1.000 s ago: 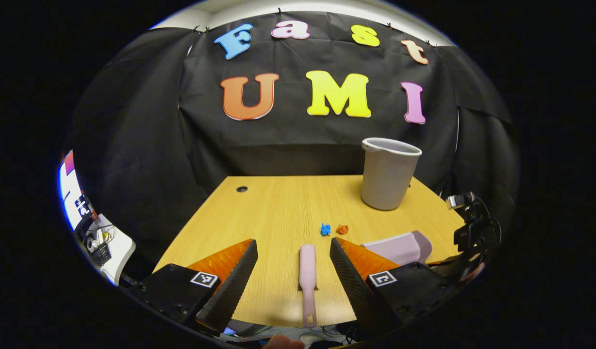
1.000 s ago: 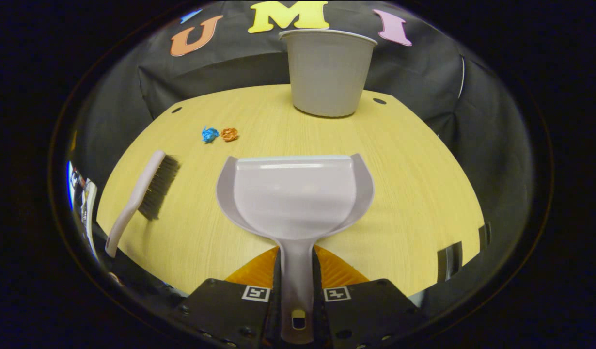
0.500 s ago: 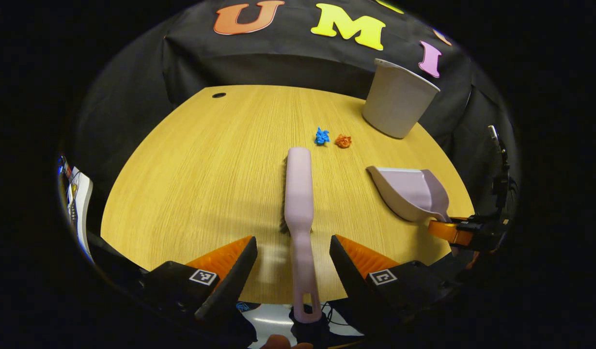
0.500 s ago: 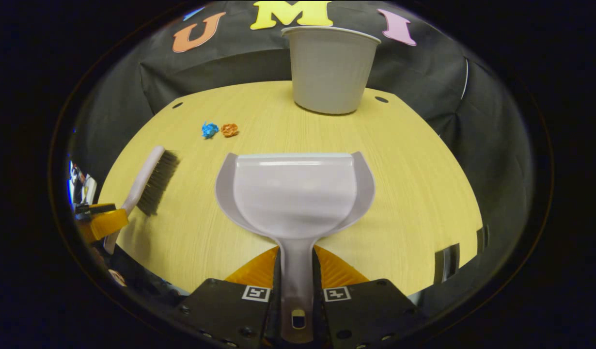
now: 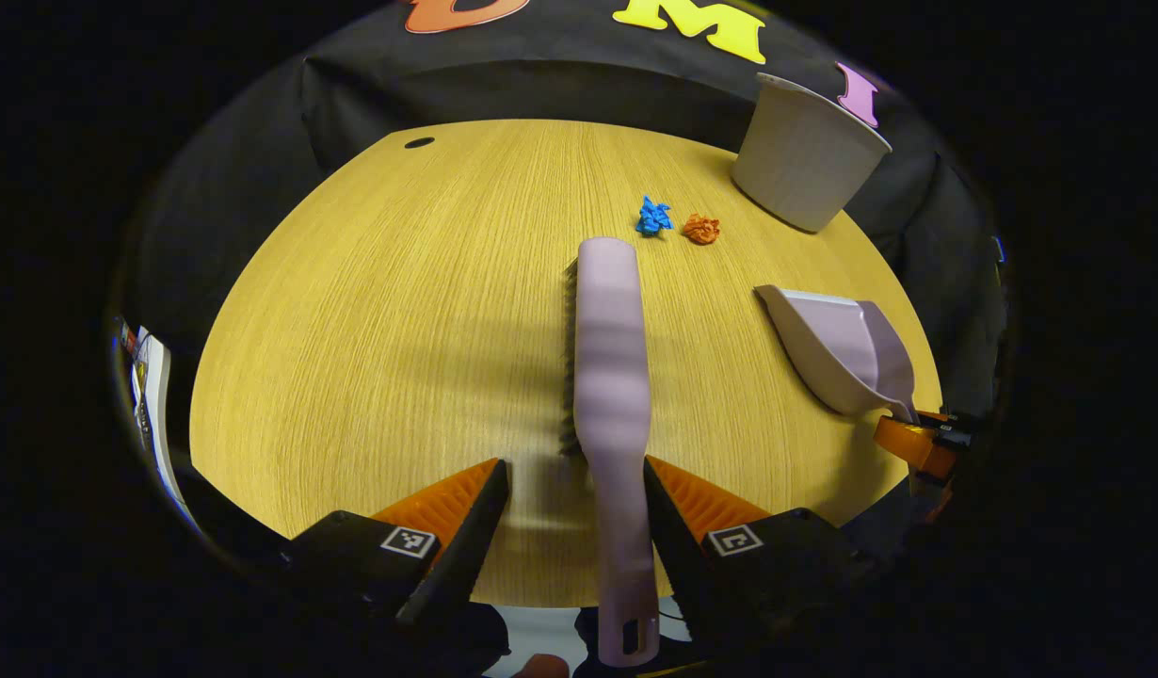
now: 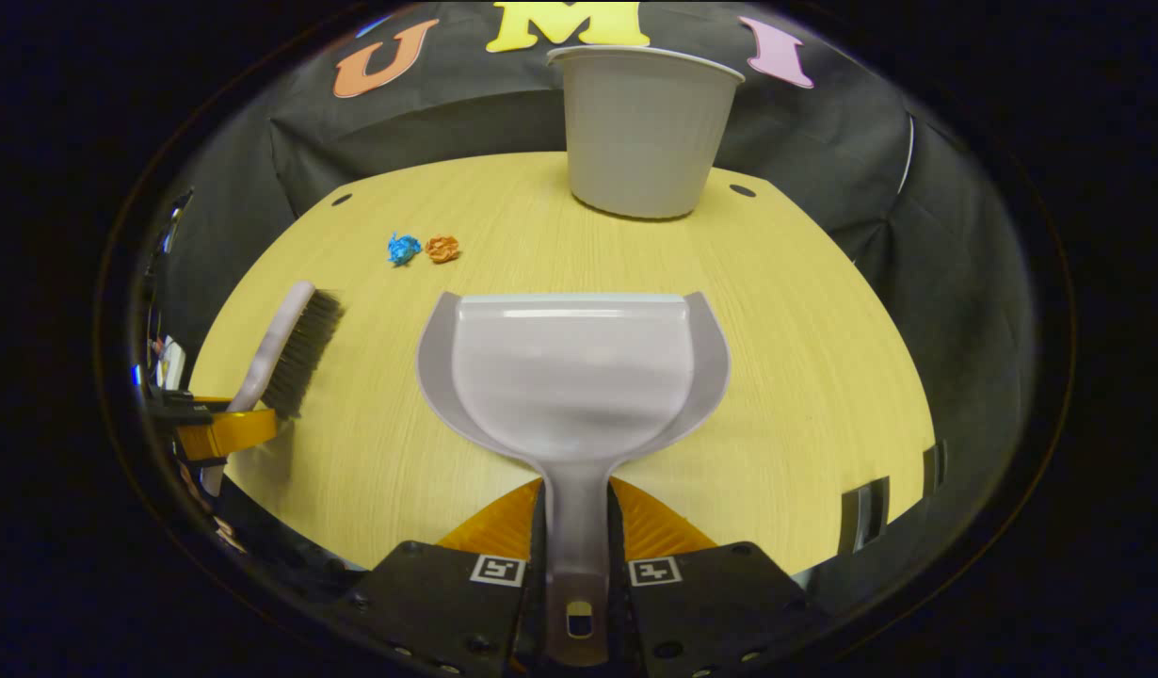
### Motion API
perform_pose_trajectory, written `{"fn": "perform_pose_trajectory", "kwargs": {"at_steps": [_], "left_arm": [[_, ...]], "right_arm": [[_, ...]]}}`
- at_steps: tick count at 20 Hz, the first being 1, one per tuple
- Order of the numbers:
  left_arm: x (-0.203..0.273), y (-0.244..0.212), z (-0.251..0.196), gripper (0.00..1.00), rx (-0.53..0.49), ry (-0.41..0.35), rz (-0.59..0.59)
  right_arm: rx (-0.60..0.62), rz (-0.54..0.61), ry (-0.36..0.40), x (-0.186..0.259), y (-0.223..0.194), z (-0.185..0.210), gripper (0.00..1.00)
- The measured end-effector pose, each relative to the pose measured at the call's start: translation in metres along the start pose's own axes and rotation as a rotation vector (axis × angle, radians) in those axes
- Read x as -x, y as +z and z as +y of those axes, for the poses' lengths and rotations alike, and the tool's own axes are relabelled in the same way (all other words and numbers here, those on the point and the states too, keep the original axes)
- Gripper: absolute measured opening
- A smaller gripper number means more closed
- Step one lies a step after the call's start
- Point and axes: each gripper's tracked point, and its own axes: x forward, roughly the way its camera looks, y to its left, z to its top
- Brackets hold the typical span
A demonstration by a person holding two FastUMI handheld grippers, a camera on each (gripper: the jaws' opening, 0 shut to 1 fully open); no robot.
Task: Pick up the small broom and dustpan from the desktop, sweep the trash into the dustpan with the broom, and then empty the trash into the garbage bin.
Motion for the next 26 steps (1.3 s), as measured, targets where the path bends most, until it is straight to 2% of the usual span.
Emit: {"fn": "perform_pose_trajectory", "kwargs": {"at_steps": [2,6,7,9,11,17,26], "left_arm": [[-0.002,-0.002,-0.001,0.86,0.0,0.003,0.021],[-0.006,-0.003,0.004,0.54,0.01,0.023,0.043],[-0.008,0.0,0.002,0.43,0.014,0.013,0.048],[-0.009,0.004,0.001,0.33,0.02,0.012,0.054],[-0.012,0.006,0.002,0.29,0.028,0.012,0.065],[-0.014,0.024,0.009,0.28,0.043,0.021,0.091],[-0.039,0.081,0.033,0.28,0.057,0.045,0.125]], "right_arm": [[0.017,0.01,0.004,0.0,0.001,-0.002,0.25],[0.06,0.027,0.016,-0.002,0.005,-0.011,0.25],[0.082,0.037,0.024,-0.004,0.005,-0.014,0.22],[0.13,0.053,0.044,-0.006,0.007,-0.02,0.25],[0.177,0.061,0.065,-0.008,0.012,-0.028,0.25],[0.296,0.086,0.138,-0.016,0.035,-0.05,0.25],[0.505,0.127,0.232,-0.033,0.067,-0.073,0.25]]}}
